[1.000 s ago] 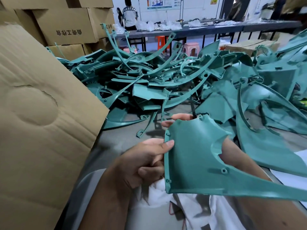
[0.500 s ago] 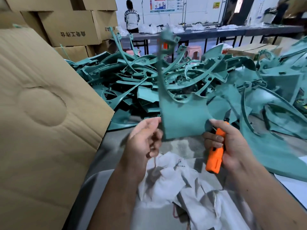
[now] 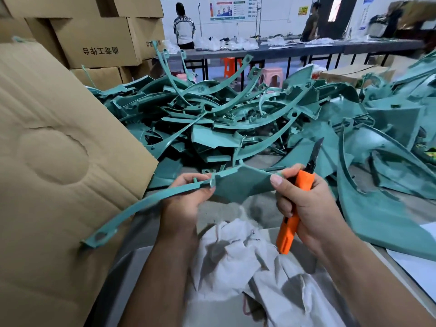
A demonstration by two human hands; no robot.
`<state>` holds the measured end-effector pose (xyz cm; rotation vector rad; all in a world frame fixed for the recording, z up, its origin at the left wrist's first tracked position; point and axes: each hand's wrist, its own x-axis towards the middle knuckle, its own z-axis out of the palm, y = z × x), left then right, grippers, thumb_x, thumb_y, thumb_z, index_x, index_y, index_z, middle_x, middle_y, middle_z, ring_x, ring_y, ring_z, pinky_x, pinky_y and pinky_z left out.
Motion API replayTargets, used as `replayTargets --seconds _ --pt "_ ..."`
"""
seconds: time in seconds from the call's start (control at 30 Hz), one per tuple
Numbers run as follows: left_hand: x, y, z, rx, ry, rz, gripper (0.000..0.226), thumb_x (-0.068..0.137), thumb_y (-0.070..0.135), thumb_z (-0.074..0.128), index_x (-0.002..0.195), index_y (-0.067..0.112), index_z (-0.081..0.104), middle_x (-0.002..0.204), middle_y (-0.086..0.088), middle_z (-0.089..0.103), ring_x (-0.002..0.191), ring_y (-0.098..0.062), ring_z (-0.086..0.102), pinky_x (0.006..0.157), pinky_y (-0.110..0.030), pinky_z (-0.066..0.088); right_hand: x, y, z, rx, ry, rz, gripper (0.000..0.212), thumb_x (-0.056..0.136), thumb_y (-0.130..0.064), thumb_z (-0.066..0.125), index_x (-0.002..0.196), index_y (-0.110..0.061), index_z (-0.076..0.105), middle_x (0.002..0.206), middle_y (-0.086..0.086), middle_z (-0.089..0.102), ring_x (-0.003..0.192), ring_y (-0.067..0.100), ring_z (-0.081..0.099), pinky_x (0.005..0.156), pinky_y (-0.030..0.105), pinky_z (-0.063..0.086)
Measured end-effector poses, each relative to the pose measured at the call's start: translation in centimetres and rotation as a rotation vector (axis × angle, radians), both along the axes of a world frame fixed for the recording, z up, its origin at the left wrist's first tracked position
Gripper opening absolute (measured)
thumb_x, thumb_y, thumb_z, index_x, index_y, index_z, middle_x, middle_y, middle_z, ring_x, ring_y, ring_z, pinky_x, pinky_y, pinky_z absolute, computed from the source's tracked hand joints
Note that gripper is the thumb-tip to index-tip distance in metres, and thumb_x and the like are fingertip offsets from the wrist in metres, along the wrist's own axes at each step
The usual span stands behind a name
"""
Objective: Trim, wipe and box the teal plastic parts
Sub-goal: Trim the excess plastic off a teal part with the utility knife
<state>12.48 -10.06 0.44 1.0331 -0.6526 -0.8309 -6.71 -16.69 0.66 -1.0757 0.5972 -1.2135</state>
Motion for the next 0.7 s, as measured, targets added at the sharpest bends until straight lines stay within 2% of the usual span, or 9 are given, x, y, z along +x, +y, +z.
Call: replayTargets --seconds 0.07,0.13,0.2,0.27,0.4,0.47,0.53,0.63,0.7 --pt "0.0 0.1 0.1 -0.049 0.185 -0.098 0.029 0.094 -0.016 0.046 0.090 0.008 0.061 0.104 -0.007 0.077 0.118 -0.027 0.067 0.100 -0.031 0.054 -0.1 0.0 0.2 -0.025 0.033 0.024 0.025 0.065 -0.020 0.089 0.072 -0.024 0.065 0.062 0.008 0.050 0.040 0.014 0.041 0.039 0.022 0.031" --pt "0.0 0.2 0.4 -0.092 0.352 -0.207 0.022 0.092 0.001 0.051 0.110 0.010 0.061 0.122 -0.012 0.073 0.128 -0.027 0.062 0.112 -0.040 0.044 -0.4 -0.1 0.1 -0.036 0.061 0.087 0.029 0.065 -0.018 0.093 0.073 -0.023 0.065 0.067 0.007 0.057 0.042 0.014 0.045 0.040 0.022 0.032" --pt "-0.1 0.3 0.7 -0.070 0.414 -0.262 0.049 0.079 0.030 0.073 0.124 0.015 0.062 0.128 -0.017 0.070 0.124 -0.030 0.065 0.108 -0.050 0.044 -0.6 -0.2 0.1 -0.040 0.073 0.120 0.030 0.065 -0.018 0.094 0.073 -0.021 0.065 0.072 0.007 0.061 0.043 0.015 0.047 0.040 0.022 0.034" --pt "-0.3 0.2 1.0 0.011 0.391 -0.227 0.055 0.072 0.049 0.080 0.113 0.015 0.065 0.122 -0.018 0.072 0.114 -0.033 0.070 0.102 -0.060 0.048 -0.7 -0.4 0.1 -0.030 0.085 0.124 0.030 0.065 -0.016 0.094 0.072 -0.020 0.066 0.073 0.009 0.060 0.044 0.015 0.048 0.041 0.023 0.034" --pt "-0.8 -0.1 0.7 0.046 0.332 -0.090 0.026 0.080 0.026 0.072 0.088 0.010 0.054 0.110 -0.017 0.076 0.108 -0.033 0.073 0.098 -0.058 0.055 -0.8 -0.6 0.1 -0.006 0.112 0.101 0.021 0.066 -0.024 0.088 0.076 -0.016 0.071 0.061 0.005 0.055 0.045 0.015 0.048 0.041 0.022 0.035" --pt "-0.6 -0.1 0.8 -0.005 0.324 -0.063 0.022 0.090 0.009 0.064 0.077 0.012 0.047 0.112 -0.020 0.075 0.110 -0.030 0.072 0.093 -0.052 0.059 -0.6 -0.4 -0.1 0.009 0.161 0.024 0.039 0.073 -0.034 0.085 0.094 -0.004 0.072 0.058 0.002 0.053 0.046 0.014 0.045 0.041 0.021 0.036" --pt "0.0 -0.1 1.0 -0.028 0.311 -0.017 0.026 0.094 -0.001 0.056 0.076 0.013 0.045 0.116 -0.019 0.074 0.112 -0.027 0.072 0.087 -0.044 0.062 -0.4 -0.5 -0.3 0.043 0.220 -0.132 0.057 0.080 -0.047 0.078 0.108 0.002 0.067 0.056 0.001 0.051 0.045 0.013 0.043 0.040 0.021 0.036" --pt "0.8 -0.4 0.8 -0.031 0.380 0.077 0.024 0.097 -0.006 0.050 0.081 0.012 0.049 0.125 -0.020 0.069 0.118 -0.029 0.067 0.095 -0.044 0.059 -0.6 -0.7 0.0 0.071 0.327 -0.272 0.061 0.088 -0.063 0.062 0.096 -0.003 0.065 0.063 0.002 0.058 0.044 0.012 0.043 0.039 0.024 0.035" --pt "1.2 -0.6 0.5 0.049 0.422 0.144 0.021 0.097 -0.007 0.049 0.085 0.010 0.054 0.127 -0.020 0.065 0.119 -0.031 0.064 0.098 -0.043 0.056 -0.8 -0.7 0.5 0.115 0.287 -0.220 0.059 0.096 -0.069 0.049 0.087 -0.013 0.064 0.066 0.000 0.058 0.044 0.012 0.042 0.040 0.025 0.033"
